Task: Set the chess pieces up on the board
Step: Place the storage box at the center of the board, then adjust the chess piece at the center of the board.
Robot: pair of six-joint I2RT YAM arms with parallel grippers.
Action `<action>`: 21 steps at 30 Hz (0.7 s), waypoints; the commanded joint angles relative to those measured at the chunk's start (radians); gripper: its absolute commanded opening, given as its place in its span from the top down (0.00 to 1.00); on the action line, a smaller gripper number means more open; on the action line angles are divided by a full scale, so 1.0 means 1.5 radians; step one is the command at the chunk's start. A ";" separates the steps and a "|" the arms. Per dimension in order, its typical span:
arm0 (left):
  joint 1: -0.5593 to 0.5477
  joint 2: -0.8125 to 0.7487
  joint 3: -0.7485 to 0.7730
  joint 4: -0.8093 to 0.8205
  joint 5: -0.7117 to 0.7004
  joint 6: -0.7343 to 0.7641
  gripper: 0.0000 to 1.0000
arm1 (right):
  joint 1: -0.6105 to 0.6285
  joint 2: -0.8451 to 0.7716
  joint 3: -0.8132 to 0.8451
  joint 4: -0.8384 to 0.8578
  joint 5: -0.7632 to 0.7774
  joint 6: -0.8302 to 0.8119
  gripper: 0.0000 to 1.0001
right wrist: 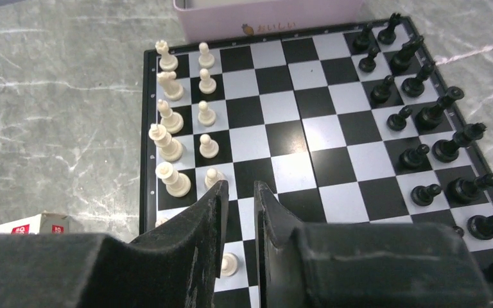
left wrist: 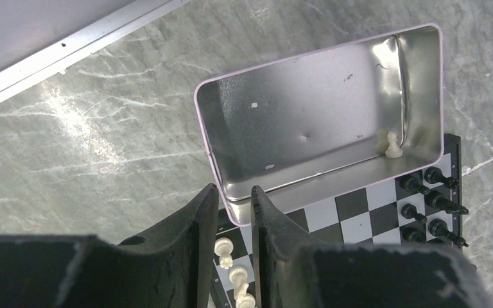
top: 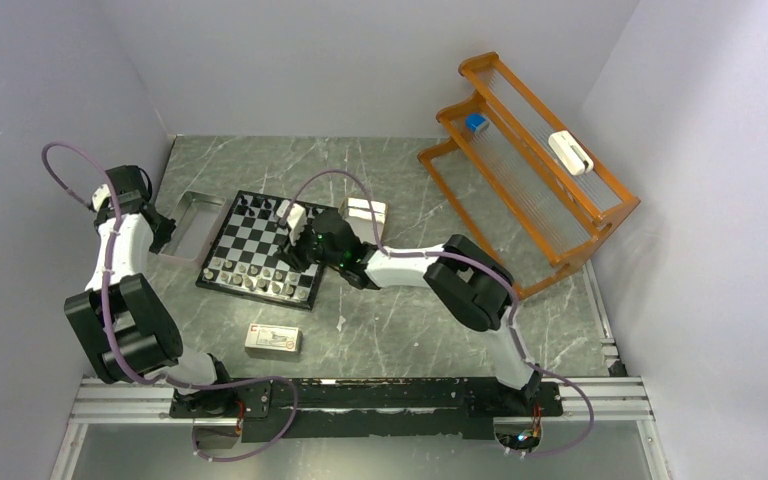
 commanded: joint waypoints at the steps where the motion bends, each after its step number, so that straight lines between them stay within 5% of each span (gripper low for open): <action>1: 0.000 -0.019 0.003 0.023 -0.008 0.024 0.69 | -0.003 0.037 0.044 -0.115 -0.008 -0.003 0.75; 21: 0.000 -0.016 0.001 0.013 -0.021 0.015 0.69 | 0.000 0.067 0.091 -0.208 0.015 -0.028 0.82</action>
